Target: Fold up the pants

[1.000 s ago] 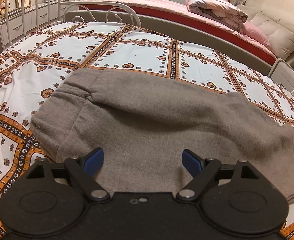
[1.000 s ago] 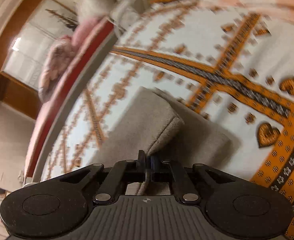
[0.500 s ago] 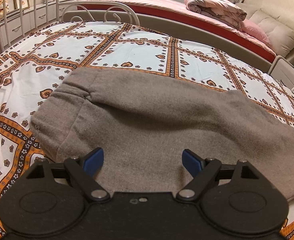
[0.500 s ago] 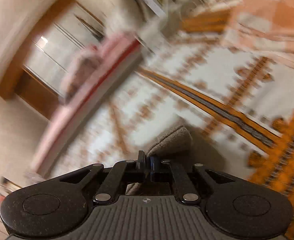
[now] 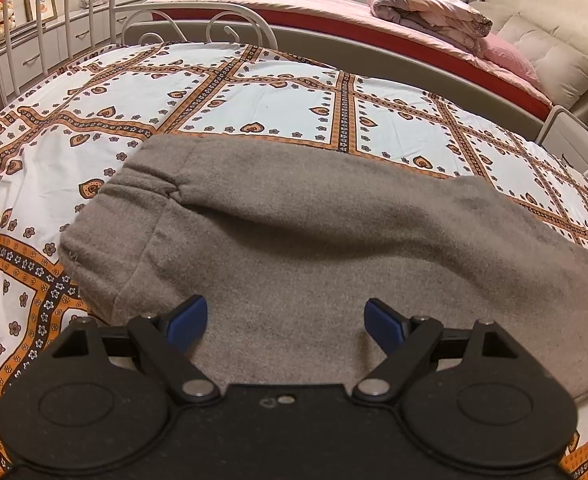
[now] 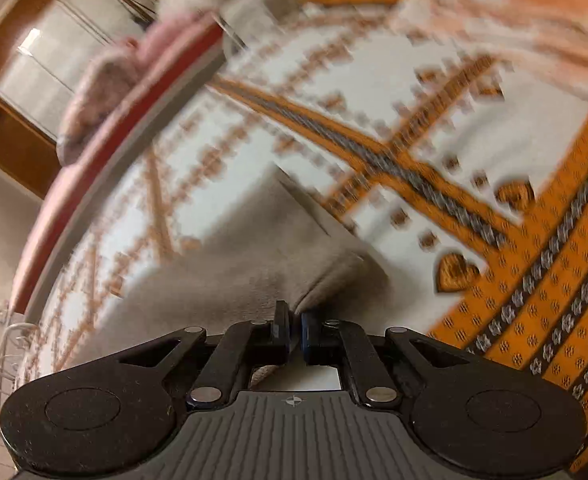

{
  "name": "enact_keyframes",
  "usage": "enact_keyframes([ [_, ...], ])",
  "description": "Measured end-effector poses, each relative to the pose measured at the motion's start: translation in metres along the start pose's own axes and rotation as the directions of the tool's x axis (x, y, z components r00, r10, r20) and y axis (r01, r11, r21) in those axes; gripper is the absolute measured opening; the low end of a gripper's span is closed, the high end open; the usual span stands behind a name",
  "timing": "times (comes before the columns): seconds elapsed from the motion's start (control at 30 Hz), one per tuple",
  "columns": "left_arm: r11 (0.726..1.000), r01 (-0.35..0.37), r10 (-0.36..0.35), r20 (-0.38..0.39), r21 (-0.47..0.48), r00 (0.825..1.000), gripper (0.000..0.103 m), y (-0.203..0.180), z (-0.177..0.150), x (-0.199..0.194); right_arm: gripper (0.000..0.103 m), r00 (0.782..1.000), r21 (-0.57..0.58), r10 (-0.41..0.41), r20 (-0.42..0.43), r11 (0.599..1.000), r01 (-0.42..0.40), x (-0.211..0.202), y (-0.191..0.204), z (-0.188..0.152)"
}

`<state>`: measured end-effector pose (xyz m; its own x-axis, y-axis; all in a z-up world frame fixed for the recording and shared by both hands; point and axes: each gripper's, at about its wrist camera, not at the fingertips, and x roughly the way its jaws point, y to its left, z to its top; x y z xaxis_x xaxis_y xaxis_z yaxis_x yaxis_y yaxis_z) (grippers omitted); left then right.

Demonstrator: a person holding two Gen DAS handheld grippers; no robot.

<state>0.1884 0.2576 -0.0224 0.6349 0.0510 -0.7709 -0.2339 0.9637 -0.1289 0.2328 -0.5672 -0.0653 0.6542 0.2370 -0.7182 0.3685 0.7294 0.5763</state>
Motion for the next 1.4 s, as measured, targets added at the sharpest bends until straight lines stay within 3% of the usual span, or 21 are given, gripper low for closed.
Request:
enact_keyframes([
  [0.17, 1.0, 0.003, -0.003, 0.0, 0.005, 1.0, 0.079, 0.0, 0.0, 0.0, 0.008, 0.991, 0.147, 0.112, 0.072, 0.982, -0.122, -0.011, -0.02, 0.003],
  [0.27, 1.0, 0.002, -0.002, 0.0, 0.006, 1.0, 0.079, 0.0, 0.0, -0.001, 0.008, 0.991, 0.173, 0.113, 0.066, 0.977, -0.123, -0.005, -0.023, 0.005],
  [0.33, 1.0, 0.0, 0.0, -0.001, 0.009, 1.0, 0.079, -0.001, -0.001, 0.0, 0.008, 0.993, 0.167, 0.1, 0.07, 0.98, -0.111, -0.002, -0.019, 0.006],
  [0.4, 1.0, 0.0, 0.0, -0.001, 0.013, 1.0, 0.079, -0.001, -0.001, -0.001, 0.008, 0.984, 0.05, 0.118, 0.132, 0.991, -0.126, -0.013, 0.002, 0.008],
  [0.47, 1.0, 0.002, -0.002, -0.001, 0.016, 1.0, 0.079, -0.001, -0.002, -0.001, 0.008, 0.927, -0.129, 0.265, 0.266, 0.963, -0.238, -0.042, 0.03, 0.008],
  [0.53, 1.0, 0.004, -0.004, -0.001, 0.02, 1.0, 0.079, -0.001, -0.002, -0.002, 0.008, 0.862, -0.258, 0.365, 0.351, 0.923, -0.286, -0.066, 0.046, 0.003],
  [0.57, 1.0, 0.004, -0.004, -0.001, 0.022, 1.0, 0.079, -0.001, -0.002, -0.002, 0.008, 0.855, -0.257, 0.368, 0.365, 0.923, -0.287, -0.069, 0.044, 0.001],
  [0.6, 1.0, 0.005, -0.005, -0.002, 0.024, 1.0, 0.079, -0.001, -0.002, -0.001, 0.008, 0.879, -0.204, 0.325, 0.349, 0.942, -0.267, -0.064, 0.037, 0.003],
  [0.63, 1.0, 0.006, -0.006, -0.002, 0.023, 1.0, 0.079, -0.001, -0.002, -0.001, 0.008, 0.93, -0.129, 0.237, 0.283, 0.97, -0.208, -0.05, 0.028, 0.006],
  [0.67, 1.0, 0.007, -0.007, -0.002, 0.02, 1.0, 0.079, -0.001, -0.002, -0.001, 0.008, 0.98, -0.033, 0.125, 0.153, 0.992, -0.122, -0.027, 0.013, 0.009],
  [0.7, 1.0, 0.008, -0.008, -0.002, 0.015, 1.0, 0.079, -0.001, -0.001, -0.002, 0.007, 0.998, 0.04, 0.033, 0.044, 0.999, -0.035, -0.008, -0.002, 0.008],
  [0.73, 1.0, 0.008, -0.008, -0.002, 0.011, 1.0, 0.079, -0.001, -0.001, -0.001, 0.007, 1.0, 0.089, -0.002, -0.02, 0.996, 0.004, 0.004, -0.014, 0.005],
  [0.8, 1.0, 0.007, -0.007, -0.003, 0.012, 1.0, 0.079, 0.0, -0.001, -0.001, 0.007, 0.998, 0.109, 0.059, 0.026, 0.992, -0.061, -0.001, -0.02, 0.008],
  [0.9, 1.0, 0.007, -0.007, -0.002, 0.011, 1.0, 0.079, 0.0, -0.001, -0.001, 0.007, 0.999, 0.062, 0.028, 0.023, 0.998, -0.03, -0.003, -0.015, 0.005],
  [1.0, 1.0, 0.01, -0.01, 0.002, 0.006, 1.0, 0.079, 0.001, -0.001, -0.002, 0.007, 0.994, 0.032, 0.067, 0.085, 0.997, -0.07, -0.013, -0.008, 0.002],
  [1.07, 1.0, 0.007, -0.007, 0.001, 0.011, 1.0, 0.079, 0.0, -0.001, -0.002, 0.007, 0.998, -0.003, -0.017, 0.062, 1.0, 0.017, -0.009, -0.004, -0.002],
  [1.13, 1.0, 0.003, -0.003, 0.008, 0.004, 1.0, 0.079, 0.0, -0.001, -0.004, 0.008, 0.998, 0.036, -0.014, 0.056, 0.999, 0.012, -0.005, -0.008, -0.004],
  [1.2, 1.0, -0.001, 0.001, 0.03, -0.013, 1.0, 0.079, 0.002, 0.001, -0.009, 0.026, 0.993, 0.029, -0.054, 0.107, 0.998, 0.051, -0.015, -0.003, -0.005],
  [1.27, 0.999, -0.037, 0.038, 0.057, -0.017, 0.998, 0.079, 0.003, 0.002, -0.015, 0.047, 0.971, 0.072, -0.139, 0.196, 0.989, 0.128, -0.032, -0.001, -0.005],
  [1.33, 0.997, -0.079, 0.078, 0.097, 0.012, 0.992, 0.078, -0.001, 0.005, -0.019, 0.048, 0.951, 0.044, -0.157, 0.266, 0.988, 0.151, -0.043, 0.007, -0.002],
  [1.4, 0.998, -0.057, 0.052, 0.133, 0.038, 0.99, 0.079, -0.01, 0.009, -0.021, 0.048, 0.959, -0.102, -0.055, 0.28, 0.991, 0.086, -0.036, 0.035, -0.002],
])
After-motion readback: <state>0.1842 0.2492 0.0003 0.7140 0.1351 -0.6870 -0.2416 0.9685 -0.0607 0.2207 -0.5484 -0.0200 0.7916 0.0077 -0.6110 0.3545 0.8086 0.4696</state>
